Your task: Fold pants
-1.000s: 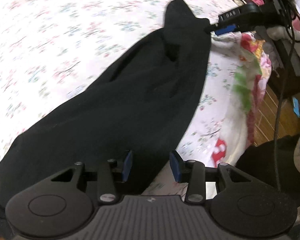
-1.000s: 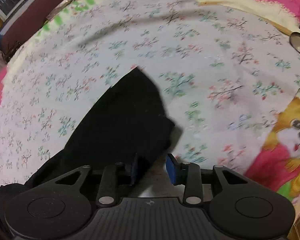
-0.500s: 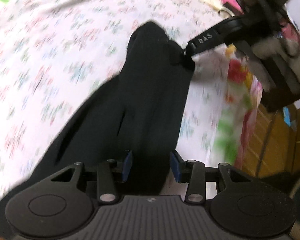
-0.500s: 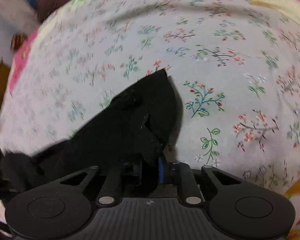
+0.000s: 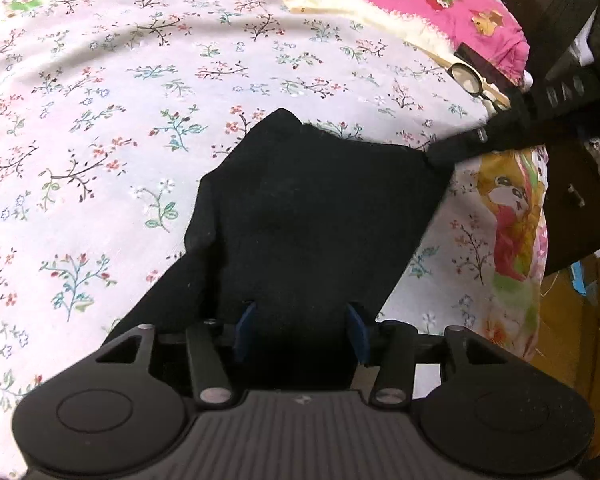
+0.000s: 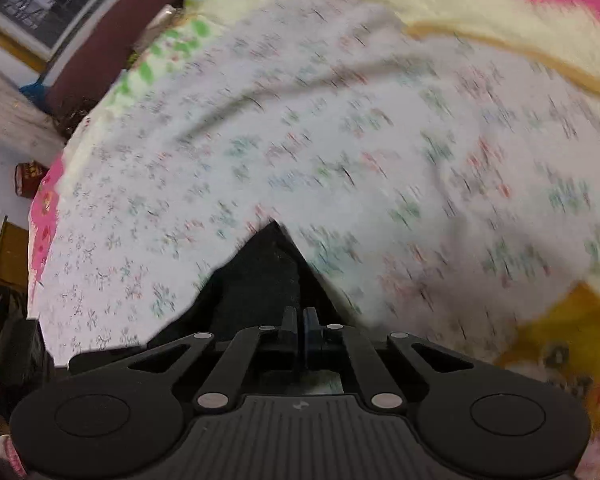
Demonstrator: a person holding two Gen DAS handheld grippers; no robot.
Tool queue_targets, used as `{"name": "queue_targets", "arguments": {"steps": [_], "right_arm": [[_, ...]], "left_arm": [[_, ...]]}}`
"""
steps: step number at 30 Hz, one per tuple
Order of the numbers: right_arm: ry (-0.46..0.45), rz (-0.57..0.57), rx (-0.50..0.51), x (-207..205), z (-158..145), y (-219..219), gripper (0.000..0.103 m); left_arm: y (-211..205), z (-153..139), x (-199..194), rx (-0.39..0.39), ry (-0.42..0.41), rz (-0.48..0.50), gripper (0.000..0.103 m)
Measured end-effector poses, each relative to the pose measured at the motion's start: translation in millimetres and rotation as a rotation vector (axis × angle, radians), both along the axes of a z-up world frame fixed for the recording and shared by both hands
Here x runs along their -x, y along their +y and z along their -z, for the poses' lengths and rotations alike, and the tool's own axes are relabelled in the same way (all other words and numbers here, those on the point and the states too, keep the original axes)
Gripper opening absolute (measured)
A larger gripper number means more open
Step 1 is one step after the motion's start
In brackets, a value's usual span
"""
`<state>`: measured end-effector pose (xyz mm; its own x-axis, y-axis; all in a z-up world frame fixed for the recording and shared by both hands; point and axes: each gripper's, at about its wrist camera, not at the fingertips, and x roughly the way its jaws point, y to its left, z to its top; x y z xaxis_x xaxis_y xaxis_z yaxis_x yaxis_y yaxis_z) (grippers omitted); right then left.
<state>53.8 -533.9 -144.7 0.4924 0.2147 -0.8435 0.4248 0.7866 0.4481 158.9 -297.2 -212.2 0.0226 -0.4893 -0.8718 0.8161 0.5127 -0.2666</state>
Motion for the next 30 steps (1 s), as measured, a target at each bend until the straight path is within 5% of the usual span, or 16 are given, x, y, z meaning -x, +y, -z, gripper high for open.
{"name": "queue_targets", "arguments": {"steps": [4, 8, 13, 14, 17, 25, 30], "right_arm": [[-0.056, -0.073, 0.041, -6, 4, 14, 0.0], [-0.04, -0.147, 0.083, -37, 13, 17, 0.028], [-0.07, -0.332, 0.157, -64, 23, 30, 0.044], [-0.06, -0.369, 0.166, -70, 29, 34, 0.042], [-0.004, -0.439, 0.187, -81, 43, 45, 0.0], [-0.084, -0.381, 0.14, -75, -7, 40, 0.0], [-0.107, -0.313, 0.129, -91, 9, 45, 0.0]], "left_arm": [[4, 1, 0, -0.009, 0.0, -0.006, 0.057], [12, -13, 2, -0.003, -0.027, -0.02, 0.057], [27, -21, 6, 0.005, -0.037, -0.065, 0.058], [29, -22, 7, 0.001, -0.052, -0.067, 0.059], [34, -19, 10, -0.026, -0.085, -0.066, 0.059], [52, -25, 3, -0.014, -0.066, -0.123, 0.059], [59, -29, -3, -0.02, -0.106, -0.135, 0.059]]}}
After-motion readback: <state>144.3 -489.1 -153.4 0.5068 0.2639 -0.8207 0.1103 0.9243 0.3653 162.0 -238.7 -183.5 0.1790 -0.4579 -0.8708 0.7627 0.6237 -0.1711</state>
